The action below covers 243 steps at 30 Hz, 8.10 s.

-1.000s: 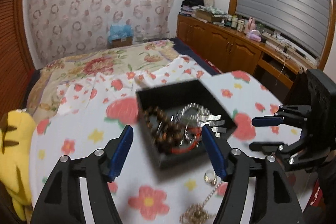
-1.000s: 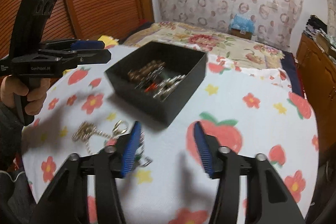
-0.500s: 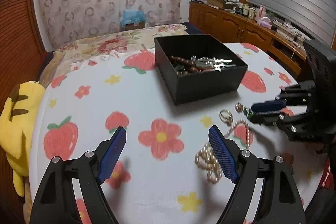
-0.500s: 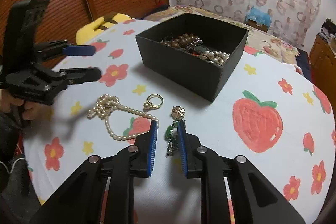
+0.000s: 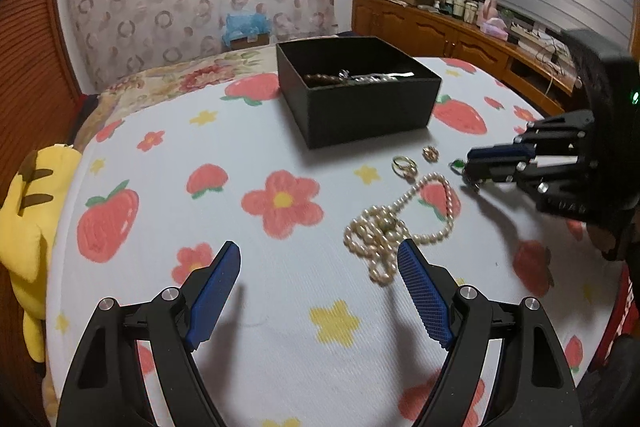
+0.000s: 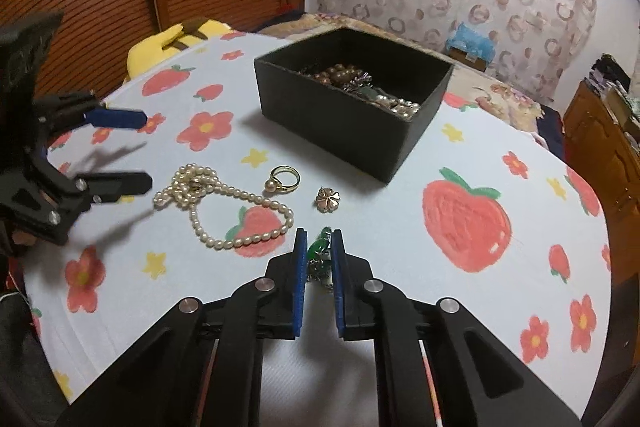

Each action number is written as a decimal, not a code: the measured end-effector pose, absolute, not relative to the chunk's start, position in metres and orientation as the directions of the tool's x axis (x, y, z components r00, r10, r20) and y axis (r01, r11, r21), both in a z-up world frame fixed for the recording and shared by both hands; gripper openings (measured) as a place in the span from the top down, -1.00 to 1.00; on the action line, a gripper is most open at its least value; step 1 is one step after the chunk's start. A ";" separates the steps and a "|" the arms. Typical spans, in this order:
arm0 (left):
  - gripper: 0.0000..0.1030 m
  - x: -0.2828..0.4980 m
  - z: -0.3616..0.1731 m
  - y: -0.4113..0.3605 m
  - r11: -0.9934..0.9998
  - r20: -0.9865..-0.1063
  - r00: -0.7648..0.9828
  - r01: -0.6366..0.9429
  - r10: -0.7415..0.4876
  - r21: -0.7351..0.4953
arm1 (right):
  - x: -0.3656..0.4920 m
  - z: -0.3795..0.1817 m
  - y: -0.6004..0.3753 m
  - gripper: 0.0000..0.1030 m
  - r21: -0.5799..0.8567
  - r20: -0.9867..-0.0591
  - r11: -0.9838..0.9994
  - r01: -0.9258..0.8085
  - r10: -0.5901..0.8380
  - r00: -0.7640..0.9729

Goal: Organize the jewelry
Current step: 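Grasp the pearl necklace with the left tool while the right tool grasps the green jade pendant, then lift the pearl necklace with the left tool while the right tool carries the jade pendant over the box, then lower the pearls into the box with the left tool while the right tool releases the pendant inside, then move the left tool to the gold pearl ring while the right tool approaches the gold flower earring, then grasp the gold ring with the left tool while the right tool grasps the flower earring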

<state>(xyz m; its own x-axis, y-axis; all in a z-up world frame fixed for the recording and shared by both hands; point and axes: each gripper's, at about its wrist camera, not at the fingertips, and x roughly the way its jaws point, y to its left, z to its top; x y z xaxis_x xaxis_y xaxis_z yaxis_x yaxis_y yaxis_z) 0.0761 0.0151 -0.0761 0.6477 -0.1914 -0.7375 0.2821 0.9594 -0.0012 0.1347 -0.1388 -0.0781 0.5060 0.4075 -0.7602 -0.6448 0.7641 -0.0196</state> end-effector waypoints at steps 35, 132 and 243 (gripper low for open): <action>0.92 0.084 -0.073 -0.012 0.945 -0.731 0.635 0.323 -0.250 -0.044 | 0.081 -0.060 -0.164 0.75 0.026 -0.694 0.795 -0.606 0.450 0.561; 0.92 0.213 0.063 -0.006 0.947 -0.542 0.791 0.321 -0.284 -0.029 | 0.268 0.032 -0.127 0.76 0.067 -0.578 0.739 -0.670 0.576 0.578; 0.64 0.159 -0.083 -0.052 0.900 -0.788 0.543 0.434 -0.291 -0.033 | 0.168 -0.084 -0.170 0.67 0.074 -0.748 0.785 -0.615 0.451 0.486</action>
